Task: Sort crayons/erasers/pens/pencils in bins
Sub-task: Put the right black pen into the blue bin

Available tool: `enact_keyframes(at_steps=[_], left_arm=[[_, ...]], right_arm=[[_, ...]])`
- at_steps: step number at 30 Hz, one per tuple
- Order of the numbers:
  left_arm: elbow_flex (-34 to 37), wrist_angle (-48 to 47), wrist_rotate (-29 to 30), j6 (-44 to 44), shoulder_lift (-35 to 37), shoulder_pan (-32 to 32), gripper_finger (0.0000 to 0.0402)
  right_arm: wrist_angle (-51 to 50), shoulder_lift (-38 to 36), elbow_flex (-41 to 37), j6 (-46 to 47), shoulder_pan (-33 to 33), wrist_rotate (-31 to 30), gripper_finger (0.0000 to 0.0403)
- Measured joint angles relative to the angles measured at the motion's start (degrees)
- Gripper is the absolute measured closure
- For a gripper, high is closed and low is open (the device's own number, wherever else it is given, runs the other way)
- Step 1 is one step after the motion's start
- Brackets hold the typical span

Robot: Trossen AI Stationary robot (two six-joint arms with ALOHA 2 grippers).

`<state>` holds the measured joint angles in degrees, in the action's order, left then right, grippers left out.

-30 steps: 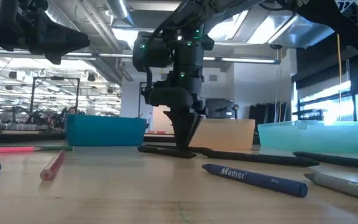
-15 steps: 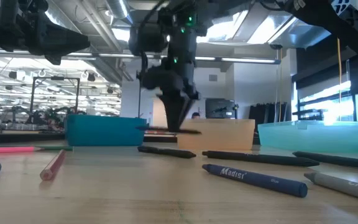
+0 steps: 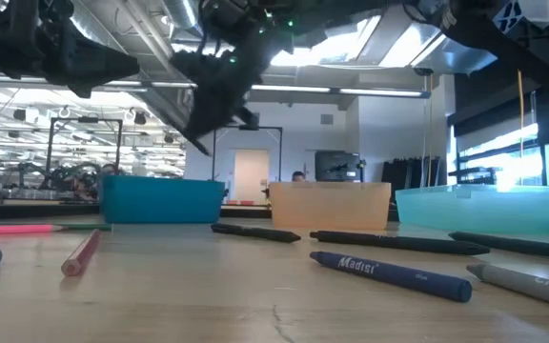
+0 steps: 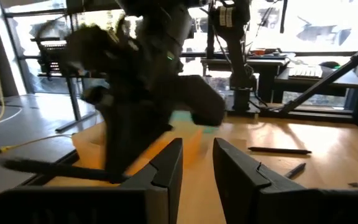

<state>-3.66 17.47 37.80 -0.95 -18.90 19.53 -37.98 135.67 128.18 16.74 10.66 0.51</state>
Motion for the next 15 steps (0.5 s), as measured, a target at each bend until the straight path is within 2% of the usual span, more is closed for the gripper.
enact_keyframes(at_steps=[3, 7, 15], left_arm=[[0.0, 0.14, 0.72, -1.07, 0.0, 0.0, 0.0321], [0.0, 0.24, 3.3, -2.56, 0.02, 0.0, 0.0321], [0.0, 0.24, 5.33, -3.74, 0.04, 0.0, 0.0321]], right_arm=[[10.06, 0.91, 0.02, 1.36, 1.89, 1.24, 0.0357], [18.25, 3.02, 0.07, 2.84, 4.53, 1.72, 0.0357], [20.15, 8.75, 0.04, 5.52, 6.88, 2.28, 0.0356]])
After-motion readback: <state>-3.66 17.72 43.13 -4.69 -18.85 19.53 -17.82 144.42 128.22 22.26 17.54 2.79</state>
